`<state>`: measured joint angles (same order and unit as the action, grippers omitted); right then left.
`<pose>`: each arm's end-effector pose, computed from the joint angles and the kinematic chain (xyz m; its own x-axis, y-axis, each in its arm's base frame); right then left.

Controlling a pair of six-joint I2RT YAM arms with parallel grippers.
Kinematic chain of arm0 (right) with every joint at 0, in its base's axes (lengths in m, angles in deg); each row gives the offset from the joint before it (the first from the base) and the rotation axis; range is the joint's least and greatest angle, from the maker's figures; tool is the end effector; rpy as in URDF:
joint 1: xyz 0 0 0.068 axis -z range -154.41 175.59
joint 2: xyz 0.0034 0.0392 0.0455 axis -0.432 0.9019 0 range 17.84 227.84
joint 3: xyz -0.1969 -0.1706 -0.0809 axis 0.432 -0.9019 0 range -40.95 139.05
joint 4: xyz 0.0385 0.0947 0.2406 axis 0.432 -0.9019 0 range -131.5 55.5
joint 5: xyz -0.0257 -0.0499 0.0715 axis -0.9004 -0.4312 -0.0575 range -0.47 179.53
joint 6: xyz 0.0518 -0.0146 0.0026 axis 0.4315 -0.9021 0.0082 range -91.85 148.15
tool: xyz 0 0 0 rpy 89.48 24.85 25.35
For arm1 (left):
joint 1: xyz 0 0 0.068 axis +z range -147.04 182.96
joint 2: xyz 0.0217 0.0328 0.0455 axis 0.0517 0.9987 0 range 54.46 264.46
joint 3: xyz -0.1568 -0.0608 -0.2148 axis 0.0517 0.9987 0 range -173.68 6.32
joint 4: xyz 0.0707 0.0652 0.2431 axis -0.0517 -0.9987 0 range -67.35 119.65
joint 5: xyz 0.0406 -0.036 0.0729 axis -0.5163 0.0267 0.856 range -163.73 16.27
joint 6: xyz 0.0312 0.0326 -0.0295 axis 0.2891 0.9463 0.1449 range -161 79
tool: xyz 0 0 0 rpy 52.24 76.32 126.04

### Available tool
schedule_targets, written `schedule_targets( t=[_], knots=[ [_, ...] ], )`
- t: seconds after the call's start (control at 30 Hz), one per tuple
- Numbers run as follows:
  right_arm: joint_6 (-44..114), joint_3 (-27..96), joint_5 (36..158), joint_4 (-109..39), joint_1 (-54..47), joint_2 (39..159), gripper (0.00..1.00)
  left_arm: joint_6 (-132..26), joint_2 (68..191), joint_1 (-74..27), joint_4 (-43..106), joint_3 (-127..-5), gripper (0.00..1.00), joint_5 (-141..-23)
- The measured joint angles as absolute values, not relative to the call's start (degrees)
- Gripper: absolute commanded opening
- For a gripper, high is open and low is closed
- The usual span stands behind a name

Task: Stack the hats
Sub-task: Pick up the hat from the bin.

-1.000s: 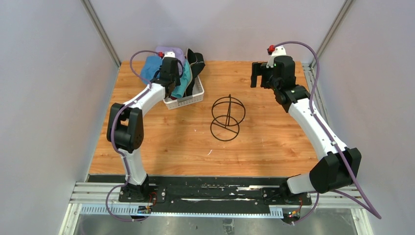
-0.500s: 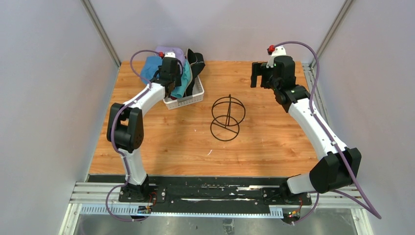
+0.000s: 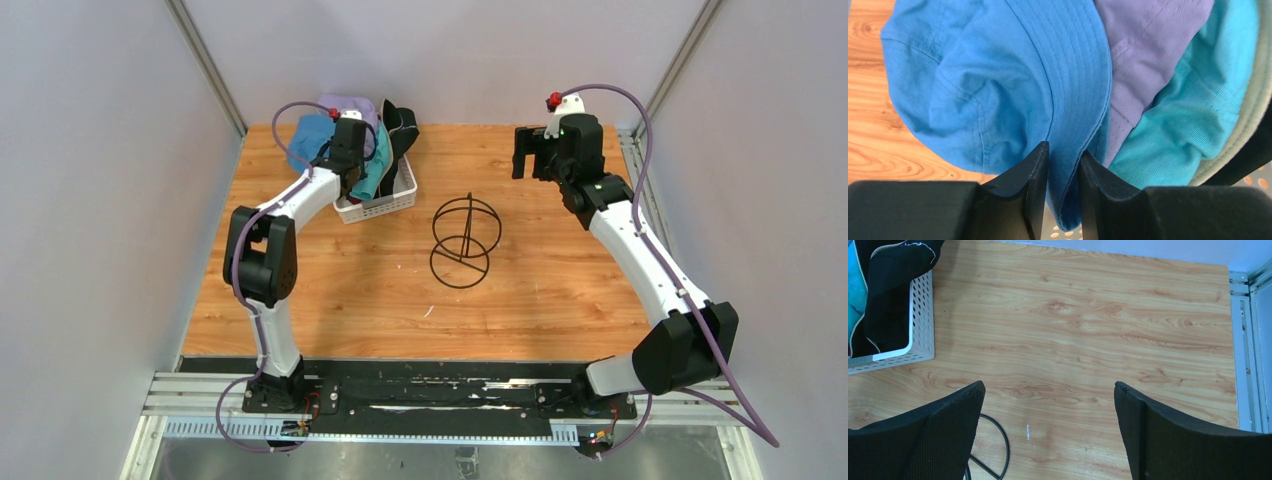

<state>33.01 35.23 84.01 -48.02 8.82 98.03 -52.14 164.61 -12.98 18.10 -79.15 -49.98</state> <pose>0.3149 0.0913 0.3835 -0.3042 -0.0036 -0.9526 -0.1744 0.9833 0.0519 0.4314 -0.1084 0.2505 -0.5458 -0.0281 -0.8374 -0.1695 0.9825 0.0776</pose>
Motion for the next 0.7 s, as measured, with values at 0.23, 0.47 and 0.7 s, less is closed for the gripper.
schedule_targets(
  t=[0.23, 0.47, 0.7],
  knots=[
    [33.01, 35.23, 83.99, -48.02, 8.82, 98.03, 0.99, -51.59, 166.14, -12.98, 15.28, -80.16, 0.0, -49.0],
    [33.04, 35.23, 84.08, -48.0, 8.82, 98.03, 0.99, -48.18, 157.22, -13.03, 16.24, -77.58, 0.0, -48.32],
    [33.23, 35.34, 85.89, -47.96, 8.82, 98.03, 1.0, -42.57, 144.94, -14.08, 17.33, -84.88, 0.0, -54.15]
  ],
)
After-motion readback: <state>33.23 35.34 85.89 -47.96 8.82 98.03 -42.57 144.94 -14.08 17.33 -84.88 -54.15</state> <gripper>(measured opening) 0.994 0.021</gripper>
